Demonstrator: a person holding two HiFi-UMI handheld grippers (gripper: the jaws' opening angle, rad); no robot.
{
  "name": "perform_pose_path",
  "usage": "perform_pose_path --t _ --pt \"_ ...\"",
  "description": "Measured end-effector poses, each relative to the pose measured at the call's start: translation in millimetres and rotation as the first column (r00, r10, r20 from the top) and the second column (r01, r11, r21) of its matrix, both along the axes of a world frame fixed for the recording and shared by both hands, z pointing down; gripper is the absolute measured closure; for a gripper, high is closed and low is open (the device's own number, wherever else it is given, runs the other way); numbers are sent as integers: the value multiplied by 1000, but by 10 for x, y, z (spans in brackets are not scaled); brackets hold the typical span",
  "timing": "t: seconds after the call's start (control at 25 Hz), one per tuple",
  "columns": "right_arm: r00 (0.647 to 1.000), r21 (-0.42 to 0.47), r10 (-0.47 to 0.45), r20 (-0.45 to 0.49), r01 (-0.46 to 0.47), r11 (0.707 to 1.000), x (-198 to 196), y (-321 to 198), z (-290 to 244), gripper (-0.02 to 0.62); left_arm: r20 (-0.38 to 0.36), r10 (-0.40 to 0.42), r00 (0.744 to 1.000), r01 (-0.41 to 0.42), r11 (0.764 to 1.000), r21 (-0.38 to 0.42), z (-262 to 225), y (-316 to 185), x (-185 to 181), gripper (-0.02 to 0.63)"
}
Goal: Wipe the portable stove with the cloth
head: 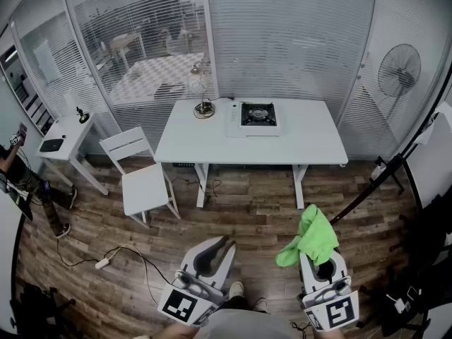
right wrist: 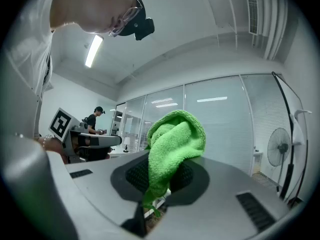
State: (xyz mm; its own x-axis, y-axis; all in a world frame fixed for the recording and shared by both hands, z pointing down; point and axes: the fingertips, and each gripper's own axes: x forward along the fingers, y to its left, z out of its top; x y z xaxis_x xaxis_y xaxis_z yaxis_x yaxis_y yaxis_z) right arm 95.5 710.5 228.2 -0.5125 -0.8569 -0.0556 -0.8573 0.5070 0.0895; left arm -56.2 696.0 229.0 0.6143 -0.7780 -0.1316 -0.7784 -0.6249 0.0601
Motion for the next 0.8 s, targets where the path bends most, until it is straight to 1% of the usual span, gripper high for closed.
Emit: perform_pose_path --t 0.12,0.32,0.52,0.8 --pt "1000 8 4 23 -5 1000 -76 -110 -12 546 -10 7 1000 -7 1000 -3 25 -102 -82 548" --pt "999 17 26 24 -26 1000 -202 -217 3 546 1 20 1000 -20 1000 5 40 -183 -230 548" --pt "999 -9 31 19 -31 999 -339 -334 73 546 -10 31 999 -31 999 -5 52 -281 -361 548" --pt "1000 -9 25 15 -25 1000 -347 -633 120 546 -11 28 1000 -28 999 -26 143 -571 -352 548"
